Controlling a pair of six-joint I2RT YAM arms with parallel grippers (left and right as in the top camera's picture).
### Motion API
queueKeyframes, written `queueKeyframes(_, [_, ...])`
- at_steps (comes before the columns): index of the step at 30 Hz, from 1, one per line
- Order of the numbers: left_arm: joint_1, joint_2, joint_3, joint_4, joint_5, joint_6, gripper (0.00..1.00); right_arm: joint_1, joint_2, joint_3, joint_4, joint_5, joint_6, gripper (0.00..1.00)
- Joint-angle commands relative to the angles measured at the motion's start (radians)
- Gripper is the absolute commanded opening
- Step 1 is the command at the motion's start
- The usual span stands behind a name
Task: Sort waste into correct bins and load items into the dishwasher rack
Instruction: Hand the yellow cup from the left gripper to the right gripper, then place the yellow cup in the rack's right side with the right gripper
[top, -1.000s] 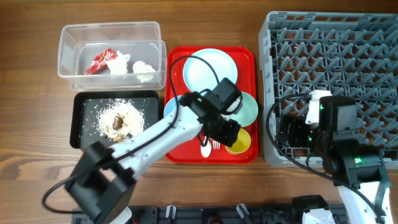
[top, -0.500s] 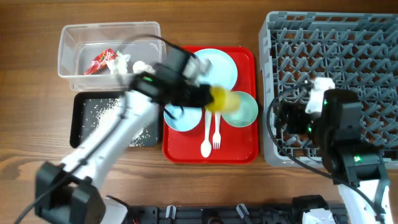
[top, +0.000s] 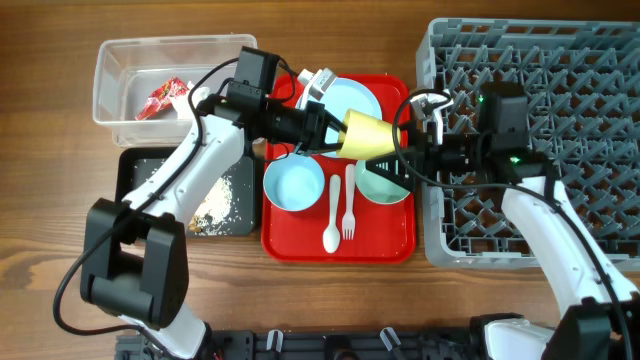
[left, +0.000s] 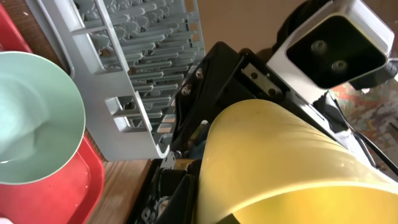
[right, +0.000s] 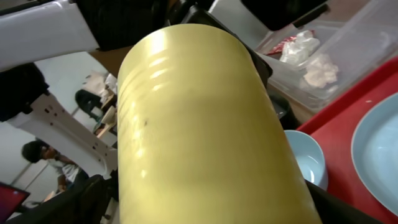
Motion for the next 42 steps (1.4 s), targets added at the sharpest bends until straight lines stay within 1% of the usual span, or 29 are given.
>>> queueKeyframes(1, [-0.005, -0.002, 0.006, 0.002, 0.035, -0.004, 0.04, 0.001, 0.013, 0.013, 0.085, -0.094, 0.058, 0.91])
queueKeyframes(4, [-0.005, -0.002, 0.006, 0.002, 0.035, -0.007, 0.04, 0.001, 0.014, 0.013, 0.153, -0.089, 0.122, 0.86])
queueKeyframes(5, [-0.004, -0.002, 0.006, 0.002, 0.035, -0.007, 0.04, 0.001, 0.014, 0.013, 0.151, -0.051, 0.123, 0.8])
queueKeyframes(8, [-0.004, -0.002, 0.006, 0.002, 0.035, -0.007, 0.04, 0.001, 0.014, 0.013, 0.151, -0.033, 0.128, 0.67])
queueKeyframes(10, [-0.004, -0.002, 0.006, 0.003, 0.035, -0.007, 0.04, 0.001, 0.014, 0.013, 0.152, -0.029, 0.143, 0.64])
queueKeyframes(12, [-0.004, -0.002, 0.006, 0.002, 0.035, -0.007, 0.04, 0.001, 0.014, 0.013, 0.151, -0.014, 0.145, 0.55])
queueKeyframes(14, [-0.004, -0.002, 0.006, 0.002, 0.029, -0.006, 0.05, 0.001, 0.014, 0.013, 0.149, 0.006, 0.146, 0.52])
queueKeyframes(15, [-0.003, -0.002, 0.006, 0.002, -0.006, -0.006, 0.21, 0.001, 0.014, 0.013, 0.135, 0.041, 0.146, 0.48])
queueKeyframes(16, [-0.003, -0.002, 0.006, 0.002, -0.054, -0.005, 0.38, 0.001, 0.014, 0.013, 0.114, 0.085, 0.145, 0.47])
queueKeyframes(17, [-0.003, -0.002, 0.006, -0.01, -0.146, 0.01, 0.44, 0.002, 0.014, 0.013, 0.086, 0.152, 0.145, 0.42])
queueKeyframes(18, [-0.003, -0.002, 0.006, -0.048, -0.277, 0.023, 0.46, 0.001, 0.014, 0.013, 0.058, 0.227, 0.145, 0.4])
queueKeyframes(19, [0.004, -0.002, 0.006, -0.106, -0.451, 0.025, 0.48, 0.001, 0.013, 0.013, 0.039, 0.312, 0.144, 0.4])
queueKeyframes(20, [0.019, -0.005, 0.006, -0.136, -0.51, 0.055, 0.5, -0.004, 0.011, 0.013, 0.029, 0.385, 0.144, 0.4])
queueKeyframes(21, [0.047, -0.014, 0.006, -0.158, -0.536, 0.073, 0.54, -0.011, 0.006, 0.014, 0.018, 0.414, 0.144, 0.39])
queueKeyframes(22, [0.077, -0.029, 0.006, -0.177, -0.577, 0.073, 0.58, -0.027, -0.006, 0.019, -0.014, 0.464, 0.142, 0.39])
queueKeyframes(23, [0.128, -0.064, 0.006, -0.214, -0.671, 0.073, 0.58, -0.052, -0.027, 0.033, -0.072, 0.52, 0.143, 0.39])
queueKeyframes(24, [0.15, -0.084, 0.006, -0.235, -0.716, 0.073, 0.58, -0.069, -0.042, 0.048, -0.119, 0.546, 0.143, 0.39])
queueKeyframes(25, [0.172, -0.113, 0.006, -0.262, -0.774, 0.077, 0.59, -0.093, -0.06, 0.079, -0.195, 0.585, 0.144, 0.35])
queueKeyframes(26, [0.2, -0.155, 0.006, -0.297, -0.851, 0.077, 0.6, -0.132, -0.078, 0.143, -0.322, 0.659, 0.143, 0.34])
queueKeyframes(27, [0.217, -0.188, 0.006, -0.319, -0.897, 0.076, 0.6, -0.161, -0.088, 0.198, -0.416, 0.727, 0.143, 0.33])
queueKeyframes(28, [0.232, -0.224, 0.006, -0.338, -0.928, 0.076, 0.6, -0.194, -0.091, 0.263, -0.519, 0.797, 0.143, 0.33])
queueKeyframes(29, [0.241, -0.256, 0.006, -0.352, -0.953, 0.076, 0.6, -0.23, -0.09, 0.335, -0.629, 0.869, 0.146, 0.3])
queueKeyframes(30, [0.243, -0.278, 0.006, -0.359, -0.976, 0.076, 0.6, -0.263, -0.09, 0.394, -0.713, 0.926, 0.157, 0.29])
queueKeyframes(31, [0.243, -0.3, 0.006, -0.36, -1.0, 0.076, 0.6, -0.306, -0.085, 0.462, -0.815, 1.004, 0.2, 0.29])
queueKeyframes(32, [0.243, -0.323, 0.006, -0.359, -1.015, 0.076, 0.6, -0.354, -0.082, 0.515, -0.883, 1.052, 0.197, 0.29])
queueKeyframes(35, [0.242, -0.34, 0.006, -0.36, -1.017, 0.076, 0.6, -0.471, -0.057, 0.609, -0.988, 1.224, 0.196, 0.3])
queueKeyframes(37, [0.242, -0.339, 0.006, -0.36, -1.018, 0.076, 0.6, -0.58, 0.007, 0.673, -1.043, 1.35, 0.199, 0.3])
queueKeyframes(39, [0.243, -0.339, 0.006, -0.362, -1.018, 0.076, 0.6, -0.692, 0.073, 0.693, -1.045, 1.391, 0.235, 0.29])
queueKeyframes(42, [0.242, -0.339, 0.006, -0.363, -1.018, 0.076, 0.6, -0.801, 0.171, 0.693, -1.04, 1.415, 0.249, 0.29])
